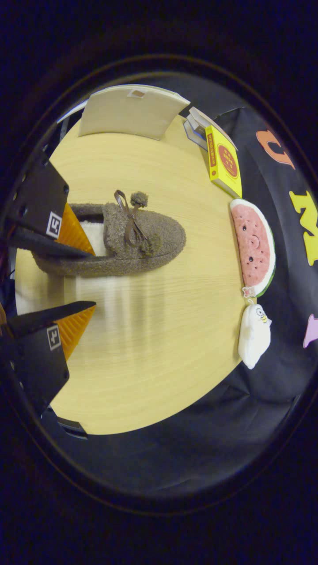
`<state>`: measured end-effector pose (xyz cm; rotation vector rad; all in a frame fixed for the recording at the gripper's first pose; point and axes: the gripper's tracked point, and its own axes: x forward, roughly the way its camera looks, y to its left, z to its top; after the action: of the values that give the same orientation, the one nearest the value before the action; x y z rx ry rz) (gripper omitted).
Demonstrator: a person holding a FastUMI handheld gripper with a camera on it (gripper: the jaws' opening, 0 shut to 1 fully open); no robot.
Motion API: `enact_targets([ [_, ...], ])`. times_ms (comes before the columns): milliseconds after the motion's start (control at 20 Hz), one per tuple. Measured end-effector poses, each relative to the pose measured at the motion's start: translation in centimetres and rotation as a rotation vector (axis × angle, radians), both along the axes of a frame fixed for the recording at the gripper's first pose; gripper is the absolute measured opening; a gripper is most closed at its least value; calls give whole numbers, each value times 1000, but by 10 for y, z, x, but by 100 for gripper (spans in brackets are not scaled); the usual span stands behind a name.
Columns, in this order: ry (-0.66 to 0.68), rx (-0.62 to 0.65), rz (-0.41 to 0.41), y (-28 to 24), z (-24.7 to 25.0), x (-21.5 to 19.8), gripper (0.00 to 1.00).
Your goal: Open the storage box then place both shoes into the box .Put the left shoe in first, then the right shoe, with the right side of both shoes facing outward in a uniform manner.
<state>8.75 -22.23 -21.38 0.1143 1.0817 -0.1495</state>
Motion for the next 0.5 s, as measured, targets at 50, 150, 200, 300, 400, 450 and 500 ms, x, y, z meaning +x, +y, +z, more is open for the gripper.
enact_targets([
  [50,-2,16,15,6,-4,3,44],
  [150,9,0,3,5,-5,3,2],
  [200,13,0,-4,6,-1,1,2],
  [300,24,27,-32,9,-2,-3,1],
  [400,14,65,-47,14,6,-8,0],
  [450,5,75,-57,17,12,-14,0],
  [500,-1,90,-64,19,20,-22,0],
])
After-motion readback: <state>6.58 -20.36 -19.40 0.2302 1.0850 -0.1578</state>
